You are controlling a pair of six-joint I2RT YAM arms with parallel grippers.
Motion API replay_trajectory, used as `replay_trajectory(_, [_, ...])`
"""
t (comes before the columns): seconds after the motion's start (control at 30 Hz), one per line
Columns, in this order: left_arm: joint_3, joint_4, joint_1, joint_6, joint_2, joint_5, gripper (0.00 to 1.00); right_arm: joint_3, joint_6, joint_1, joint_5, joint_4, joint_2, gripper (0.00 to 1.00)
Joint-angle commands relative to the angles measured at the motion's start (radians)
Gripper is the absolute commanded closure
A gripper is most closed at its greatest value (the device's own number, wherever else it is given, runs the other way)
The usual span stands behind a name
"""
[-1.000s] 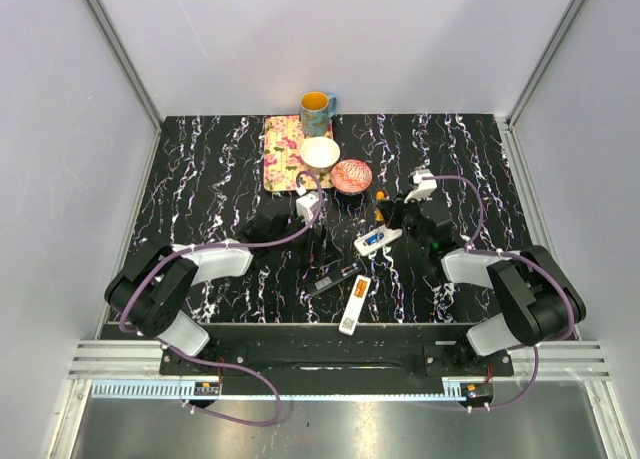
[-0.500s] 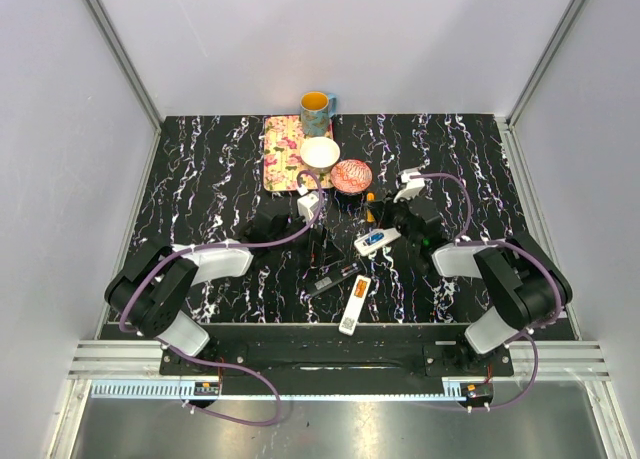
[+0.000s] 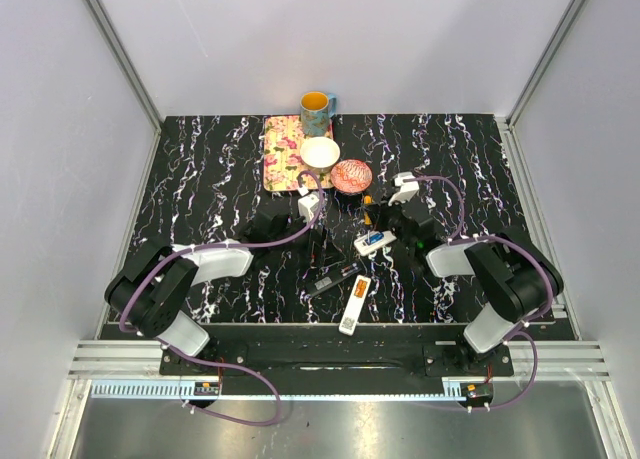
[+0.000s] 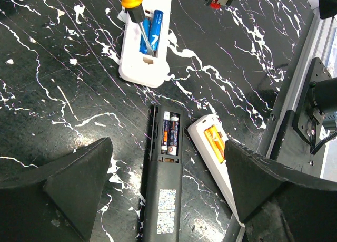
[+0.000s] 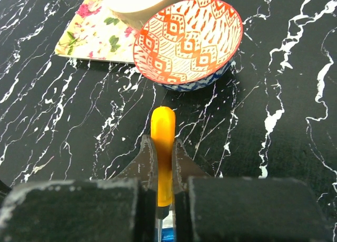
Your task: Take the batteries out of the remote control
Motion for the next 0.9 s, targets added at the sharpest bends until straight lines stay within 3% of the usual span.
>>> replay_trajectory(0.0, [0.009, 0.07, 0.003, -0.006, -0.001, 0.032, 0.09, 0.047, -0.094, 0.017, 0.125, -0.046, -0.043, 1.0])
replay_trajectory(0.3, [0.038, 0.07, 0.005, -0.01, 0.041, 0.048, 0.09, 0.096, -0.214, 0.016, 0.27, -0.187, -0.091, 1.0])
replay_trajectory(0.87, [0.081, 0.071, 0.005, -0.006, 0.105, 0.062, 0.11, 0.134, -0.295, 0.016, 0.388, -0.195, -0.099, 1.0])
